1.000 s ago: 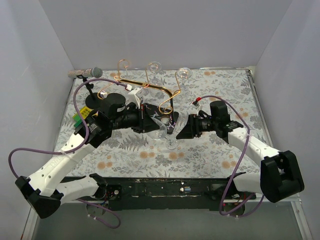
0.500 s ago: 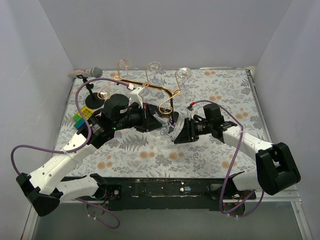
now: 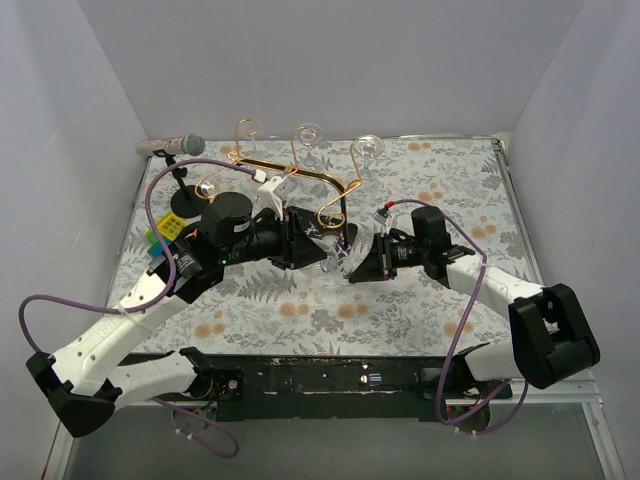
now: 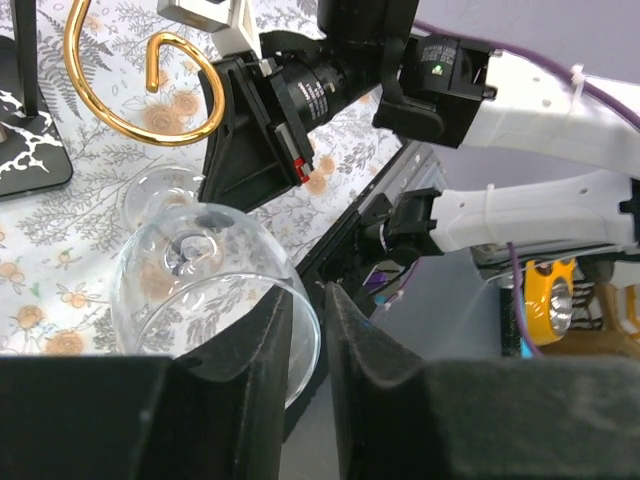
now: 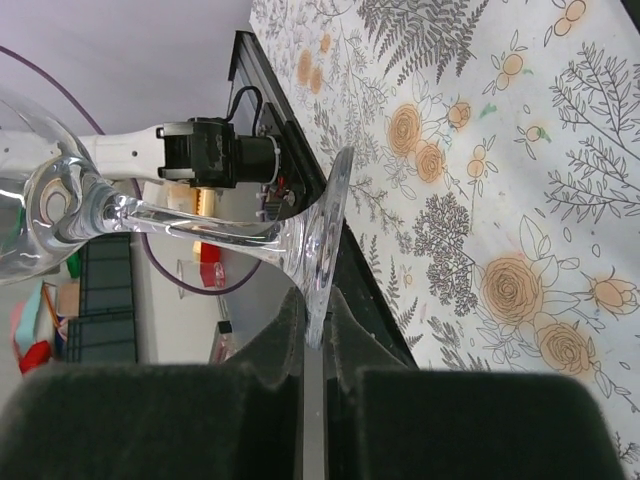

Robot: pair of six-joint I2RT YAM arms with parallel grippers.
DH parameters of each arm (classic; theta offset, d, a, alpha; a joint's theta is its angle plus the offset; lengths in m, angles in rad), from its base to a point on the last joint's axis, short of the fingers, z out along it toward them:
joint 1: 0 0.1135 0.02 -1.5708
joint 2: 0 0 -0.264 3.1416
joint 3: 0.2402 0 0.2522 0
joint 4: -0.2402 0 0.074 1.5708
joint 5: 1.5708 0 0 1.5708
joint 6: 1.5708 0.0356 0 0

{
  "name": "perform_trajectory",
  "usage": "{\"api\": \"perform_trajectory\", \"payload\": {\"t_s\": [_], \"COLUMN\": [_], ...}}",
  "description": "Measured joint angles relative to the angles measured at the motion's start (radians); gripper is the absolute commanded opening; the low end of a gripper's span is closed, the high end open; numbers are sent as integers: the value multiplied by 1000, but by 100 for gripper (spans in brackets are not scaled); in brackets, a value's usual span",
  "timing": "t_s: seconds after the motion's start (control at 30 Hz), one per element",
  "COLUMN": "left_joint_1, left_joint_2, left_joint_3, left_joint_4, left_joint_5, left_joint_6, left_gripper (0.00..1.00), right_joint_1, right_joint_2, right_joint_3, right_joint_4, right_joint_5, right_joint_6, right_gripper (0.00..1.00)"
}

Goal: Place the wine glass upside down on the wine glass rack

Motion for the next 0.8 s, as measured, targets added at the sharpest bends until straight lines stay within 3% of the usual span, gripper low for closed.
{"api": "perform_trajectory", "payload": {"t_s": [0.17,0.33,0.53,0.8], "left_joint_1": [0,0,0,0], "left_joint_2": [-29,-76,-111,-246], "left_joint_3": [-2,10,109,129], "left_joint_4": [10,-5,-76,-113], "left_joint_5": [7,8,-74,-283], "left_joint_6": [-10,-6,37,102], "left_gripper": [55,71,97,98], "right_joint_1": [-5,-14,-14,-13], "right_joint_2": [-10,-53,-107,-272], "right_joint_3": [0,1,16,75], "right_joint_4": [0,-51,-256,-517], "right_joint_5": [3,25,120,397], "right_joint_6": [-68,-158,-410,-848], "right_gripper": [1,1,1,1]}}
